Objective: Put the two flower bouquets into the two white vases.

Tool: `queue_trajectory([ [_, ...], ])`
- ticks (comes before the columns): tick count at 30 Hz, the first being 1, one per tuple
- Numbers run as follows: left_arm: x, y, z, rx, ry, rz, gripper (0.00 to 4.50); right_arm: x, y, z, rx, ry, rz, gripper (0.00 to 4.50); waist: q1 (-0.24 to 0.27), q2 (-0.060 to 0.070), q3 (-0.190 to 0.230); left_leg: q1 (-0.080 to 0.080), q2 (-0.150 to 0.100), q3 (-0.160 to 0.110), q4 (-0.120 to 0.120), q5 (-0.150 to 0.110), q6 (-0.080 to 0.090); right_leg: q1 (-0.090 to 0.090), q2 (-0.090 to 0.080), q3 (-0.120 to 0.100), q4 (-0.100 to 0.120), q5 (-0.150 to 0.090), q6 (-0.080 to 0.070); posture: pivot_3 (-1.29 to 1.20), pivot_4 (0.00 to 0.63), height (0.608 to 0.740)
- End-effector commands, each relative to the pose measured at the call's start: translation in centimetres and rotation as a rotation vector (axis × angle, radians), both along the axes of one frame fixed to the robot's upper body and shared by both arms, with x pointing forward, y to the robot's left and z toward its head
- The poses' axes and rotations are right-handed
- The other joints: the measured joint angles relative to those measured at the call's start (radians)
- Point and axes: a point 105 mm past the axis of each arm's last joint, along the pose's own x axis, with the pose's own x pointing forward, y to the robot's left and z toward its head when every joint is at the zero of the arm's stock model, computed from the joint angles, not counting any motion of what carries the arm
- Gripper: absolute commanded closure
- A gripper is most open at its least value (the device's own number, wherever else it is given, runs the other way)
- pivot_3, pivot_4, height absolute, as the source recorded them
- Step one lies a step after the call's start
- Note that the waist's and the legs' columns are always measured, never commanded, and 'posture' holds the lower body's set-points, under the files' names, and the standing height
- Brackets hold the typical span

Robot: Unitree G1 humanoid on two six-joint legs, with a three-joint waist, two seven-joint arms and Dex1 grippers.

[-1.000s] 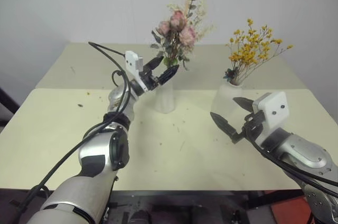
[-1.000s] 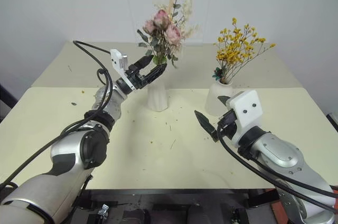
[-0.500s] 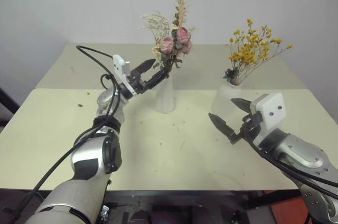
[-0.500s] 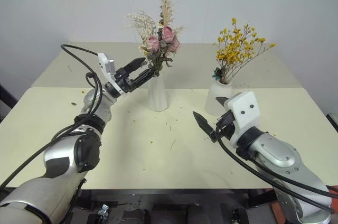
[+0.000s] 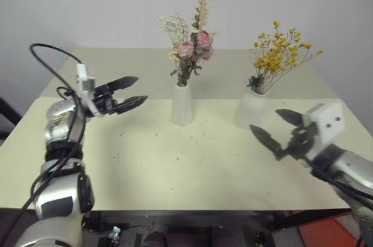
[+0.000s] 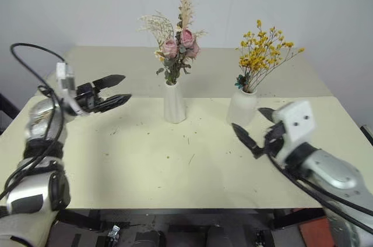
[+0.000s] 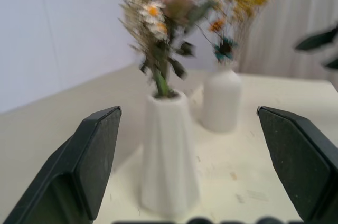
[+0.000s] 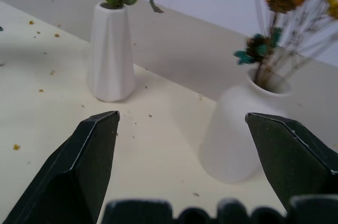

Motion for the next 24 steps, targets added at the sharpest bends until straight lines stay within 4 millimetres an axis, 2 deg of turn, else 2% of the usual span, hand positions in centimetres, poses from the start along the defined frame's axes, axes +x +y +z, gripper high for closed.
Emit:
queue_trajectory([
  [1,-2.3,-0.4,0.6,0.089,-0.04,-0.059,0.02,-1.8,-1.8,1.2,-0.027,0.022,0.019,0.0,0.005,0.0,0.0,0.001,0.0,0.0,0.0,0.0,0.0,0.001,0.0,0.0,0.0,0.0,0.0,0.0,0.15,0.74],
  [4,-3.4,-0.4,1.3,0.085,-0.061,-0.065,0.02,-2.5,-3.6,1.7,-0.041,0.061,0.0,0.0,0.01,-0.001,-0.001,0.002,0.001,0.0,0.001,0.0,0.0,0.002,0.0,0.0,0.0,-0.002,0.004,0.0,0.15,0.74],
  [8,-3.8,-0.9,2.0,0.086,-0.072,-0.091,0.02,-3.0,-4.9,2.1,-0.102,0.081,-0.04,0.0,0.011,-0.001,-0.002,0.003,0.001,0.001,0.003,0.0,0.0,0.003,0.001,0.0,0.0,-0.004,0.006,0.0,0.15,0.74],
  [14,-3.9,-1.6,2.1,0.095,-0.067,-0.147,0.02,-3.2,-5.5,2.7,-0.127,0.054,-0.09,0.0,0.002,-0.001,-0.002,0.004,0.001,0.001,0.002,0.0,0.0,0.004,0.001,0.001,0.0,-0.004,0.006,0.0,0.15,0.74],
  [24,-2.2,-2.4,2.0,0.154,-0.055,-0.214,0.02,-4.8,-5.5,0.9,-0.123,0.035,-0.192,0.0,0.006,-0.002,-0.002,0.001,0.001,0.001,0.003,0.0,0.0,0.002,0.001,0.0,-0.001,-0.004,0.007,0.0,0.15,0.74],
])
